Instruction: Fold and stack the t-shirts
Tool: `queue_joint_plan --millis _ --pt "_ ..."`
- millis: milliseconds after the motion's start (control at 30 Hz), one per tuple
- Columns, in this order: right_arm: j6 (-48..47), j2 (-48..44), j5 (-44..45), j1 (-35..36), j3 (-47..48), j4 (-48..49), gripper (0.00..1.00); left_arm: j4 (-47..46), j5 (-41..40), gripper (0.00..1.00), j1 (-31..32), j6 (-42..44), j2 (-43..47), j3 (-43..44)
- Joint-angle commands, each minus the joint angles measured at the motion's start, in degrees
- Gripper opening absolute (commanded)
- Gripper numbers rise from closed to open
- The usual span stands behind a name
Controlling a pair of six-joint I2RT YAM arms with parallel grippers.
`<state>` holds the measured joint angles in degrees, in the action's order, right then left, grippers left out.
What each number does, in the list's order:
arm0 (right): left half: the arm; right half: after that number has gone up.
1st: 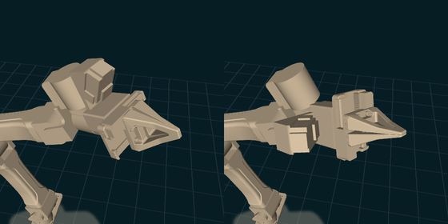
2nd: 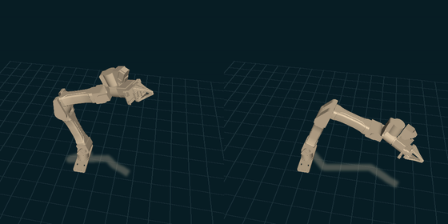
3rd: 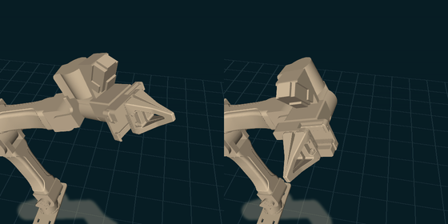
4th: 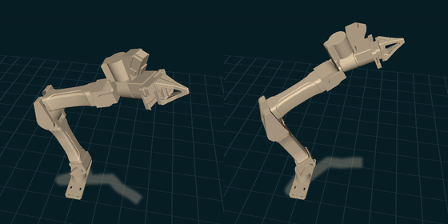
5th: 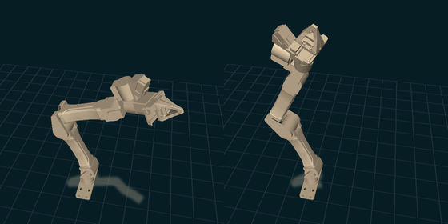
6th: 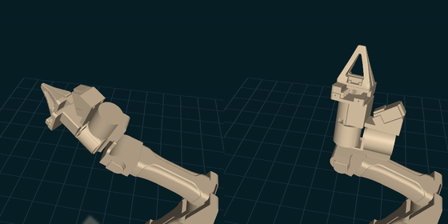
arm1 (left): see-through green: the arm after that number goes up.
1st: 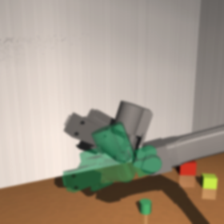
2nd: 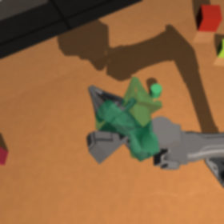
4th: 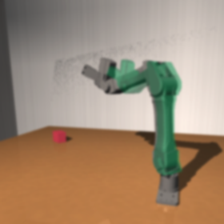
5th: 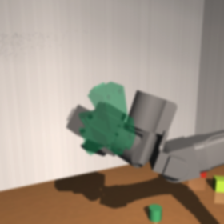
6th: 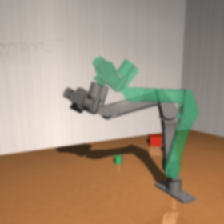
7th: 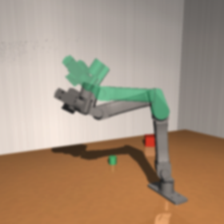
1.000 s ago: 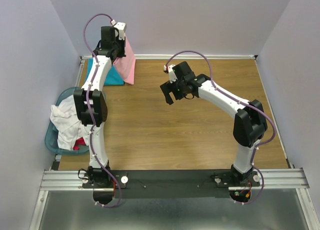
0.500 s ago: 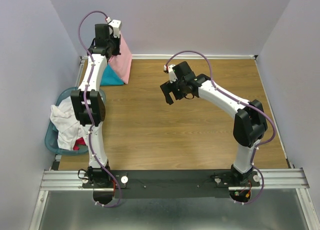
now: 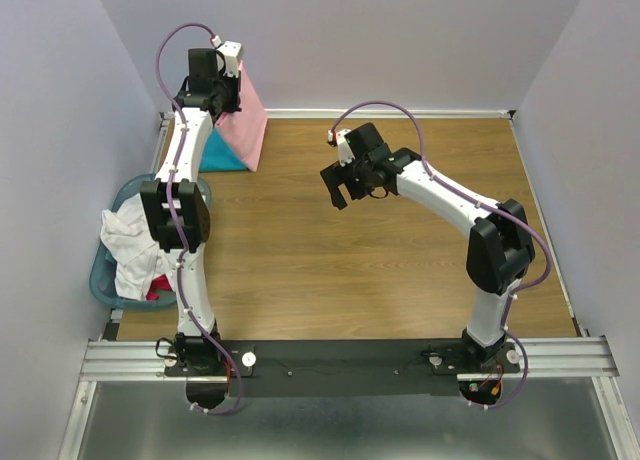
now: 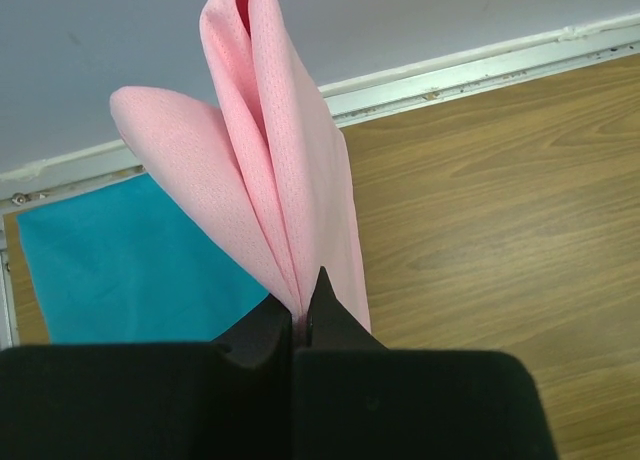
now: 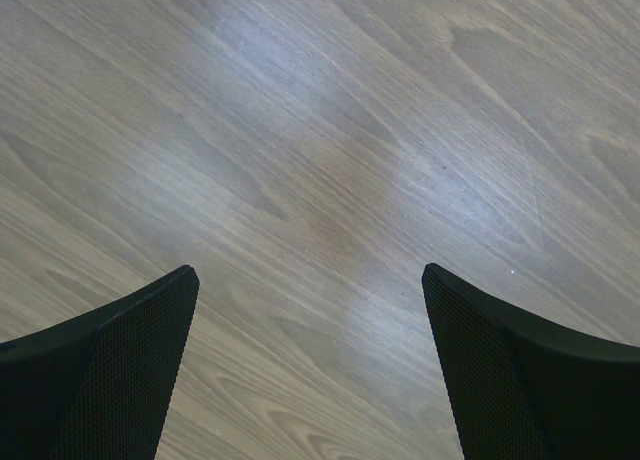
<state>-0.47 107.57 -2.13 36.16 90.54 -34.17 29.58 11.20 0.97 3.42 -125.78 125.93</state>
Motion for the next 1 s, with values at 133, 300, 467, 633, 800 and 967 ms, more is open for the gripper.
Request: queue_joint_plan --millis 133,300,467,633,800,967 --pt "0.2 0.4 0.6 0.0 -0.3 -0.4 1.00 0.3 3.0 0.00 -3.5 0.3 0.4 4.9" --pt "0.2 0.8 0.3 0.0 -0.2 -0.3 1.00 0.5 3.5 0.00 -5.0 1.9 -2.3 6.1" --pt "0.3 1.2 0.3 0.0 -0.4 -0.4 1.00 1.9 6.3 0.00 -7.2 2.6 -6.0 7.1" --pt "0.3 1.8 0.3 0.0 -0.5 -0.4 1.00 2.4 8.0 0.00 -8.2 3.9 -8.6 6.5" --pt "0.2 2.2 -0.2 0.0 0.0 -0.5 1.00 1.4 8.1 0.00 -9.6 4.1 -9.7 6.2" --pt "0.2 2.5 -0.5 0.0 -0.1 -0.6 1.00 0.5 6.9 0.00 -10.5 6.2 -9.8 5.7"
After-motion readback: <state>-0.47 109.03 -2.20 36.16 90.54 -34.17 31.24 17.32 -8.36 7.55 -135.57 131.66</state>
